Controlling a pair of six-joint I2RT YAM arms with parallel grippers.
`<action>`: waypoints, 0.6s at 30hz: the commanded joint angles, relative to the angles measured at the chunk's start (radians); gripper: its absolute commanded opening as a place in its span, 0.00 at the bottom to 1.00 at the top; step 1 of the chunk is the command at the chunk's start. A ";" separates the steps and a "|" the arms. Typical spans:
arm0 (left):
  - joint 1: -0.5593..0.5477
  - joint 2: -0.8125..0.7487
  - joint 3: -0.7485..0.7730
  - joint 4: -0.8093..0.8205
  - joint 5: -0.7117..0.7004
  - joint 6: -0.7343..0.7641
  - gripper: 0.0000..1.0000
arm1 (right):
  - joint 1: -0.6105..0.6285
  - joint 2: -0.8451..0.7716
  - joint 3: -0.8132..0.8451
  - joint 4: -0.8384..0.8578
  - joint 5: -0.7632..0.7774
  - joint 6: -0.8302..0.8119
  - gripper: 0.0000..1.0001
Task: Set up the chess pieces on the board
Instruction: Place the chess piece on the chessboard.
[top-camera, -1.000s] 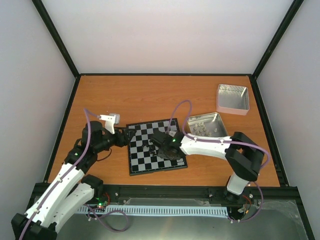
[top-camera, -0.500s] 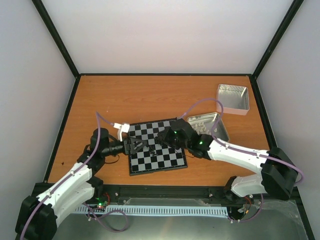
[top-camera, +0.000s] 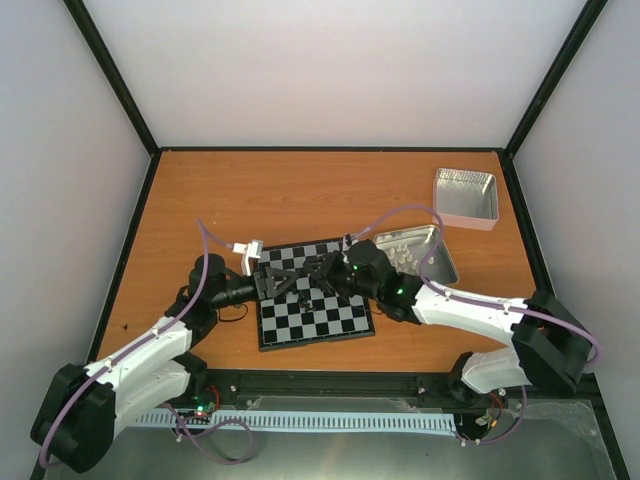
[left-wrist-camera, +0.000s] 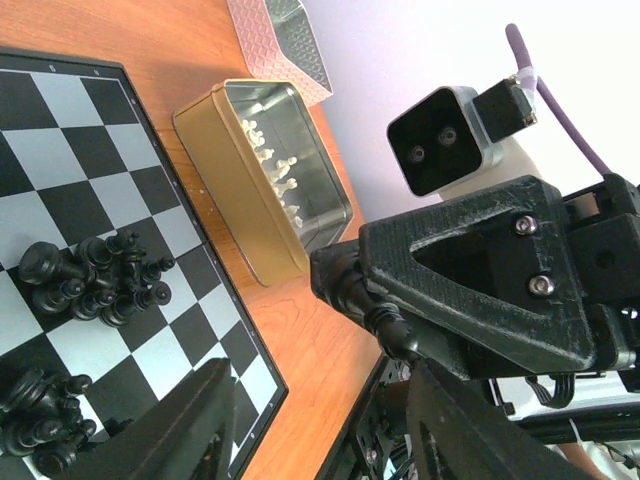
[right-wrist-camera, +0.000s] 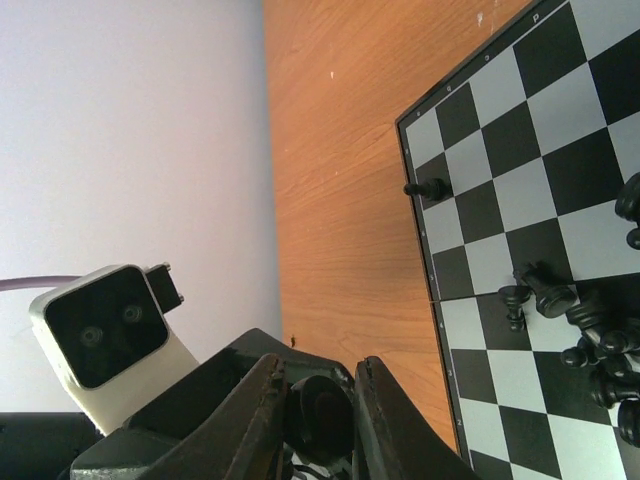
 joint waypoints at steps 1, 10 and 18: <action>-0.013 0.009 0.046 0.050 -0.009 -0.021 0.47 | 0.005 0.029 0.001 0.061 -0.030 0.024 0.20; -0.012 0.021 0.066 -0.002 0.003 0.008 0.42 | 0.004 0.090 0.022 0.063 -0.063 0.033 0.20; -0.012 0.031 0.078 -0.083 -0.010 0.027 0.30 | 0.005 0.115 0.025 0.080 -0.078 0.046 0.20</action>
